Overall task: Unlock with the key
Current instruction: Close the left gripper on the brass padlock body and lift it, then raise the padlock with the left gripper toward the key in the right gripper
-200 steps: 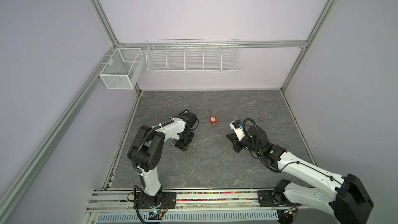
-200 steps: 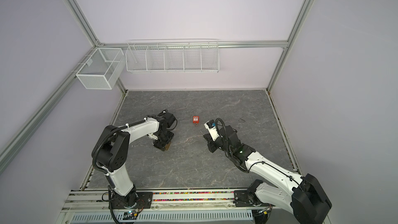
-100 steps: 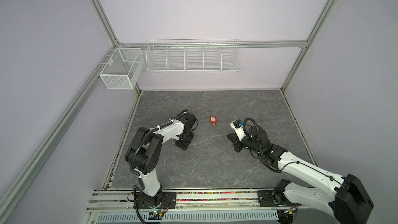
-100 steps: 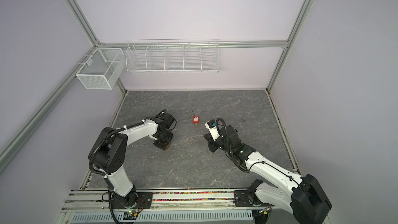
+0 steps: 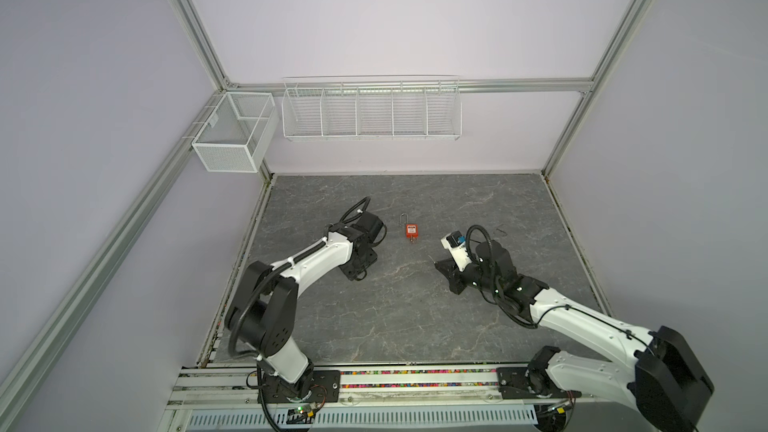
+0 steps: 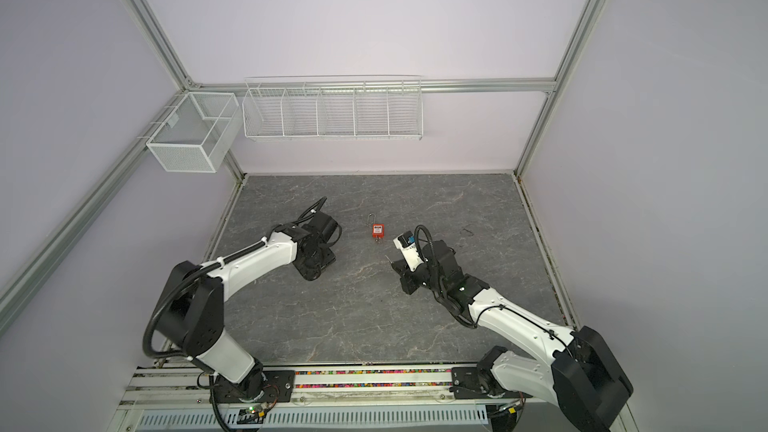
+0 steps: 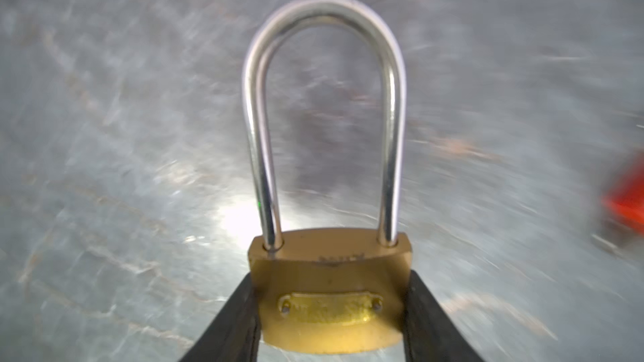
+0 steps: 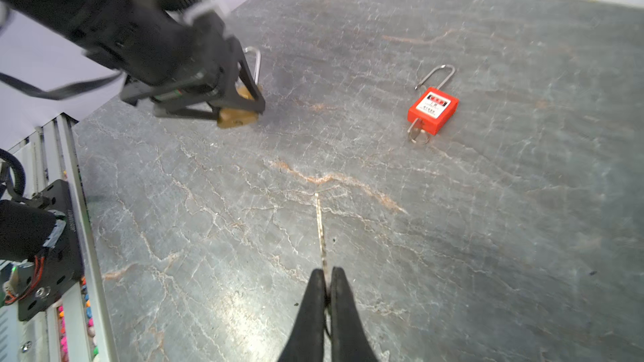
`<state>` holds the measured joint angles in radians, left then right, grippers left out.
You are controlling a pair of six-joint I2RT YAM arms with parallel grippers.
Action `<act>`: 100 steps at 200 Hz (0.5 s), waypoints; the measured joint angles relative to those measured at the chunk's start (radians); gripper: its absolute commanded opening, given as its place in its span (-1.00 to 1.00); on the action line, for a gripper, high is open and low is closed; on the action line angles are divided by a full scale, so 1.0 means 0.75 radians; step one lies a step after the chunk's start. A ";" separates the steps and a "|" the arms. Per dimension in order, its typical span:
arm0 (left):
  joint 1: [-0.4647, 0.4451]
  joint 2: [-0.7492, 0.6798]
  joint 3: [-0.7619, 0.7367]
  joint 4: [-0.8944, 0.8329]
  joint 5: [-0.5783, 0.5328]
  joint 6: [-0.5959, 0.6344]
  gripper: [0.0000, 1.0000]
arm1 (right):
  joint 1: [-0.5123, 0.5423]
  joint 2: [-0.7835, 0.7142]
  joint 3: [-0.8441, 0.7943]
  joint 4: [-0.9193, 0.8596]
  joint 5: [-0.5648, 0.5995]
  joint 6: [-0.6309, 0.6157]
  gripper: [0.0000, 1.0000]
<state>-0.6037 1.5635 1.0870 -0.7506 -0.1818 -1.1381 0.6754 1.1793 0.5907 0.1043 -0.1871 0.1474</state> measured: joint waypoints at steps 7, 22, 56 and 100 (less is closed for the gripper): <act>-0.022 -0.074 -0.052 0.084 0.001 0.033 -1.00 | 0.001 0.028 0.001 0.006 -0.015 0.023 -0.87; -0.060 -0.207 -0.176 0.273 0.028 0.077 -1.00 | 0.005 0.080 0.001 0.017 -0.035 0.077 -0.87; -0.075 -0.334 -0.457 0.718 0.138 0.098 -1.00 | 0.085 0.160 0.041 0.030 -0.038 0.170 -0.87; -0.080 -0.355 -0.597 1.076 0.219 0.054 -1.00 | 0.199 0.261 0.200 0.050 -0.005 0.240 -0.87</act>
<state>-0.6636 1.2972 0.6392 0.0566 -0.0177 -1.0977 0.8249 1.3750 0.7410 0.1417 -0.1909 0.3271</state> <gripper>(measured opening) 0.543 0.071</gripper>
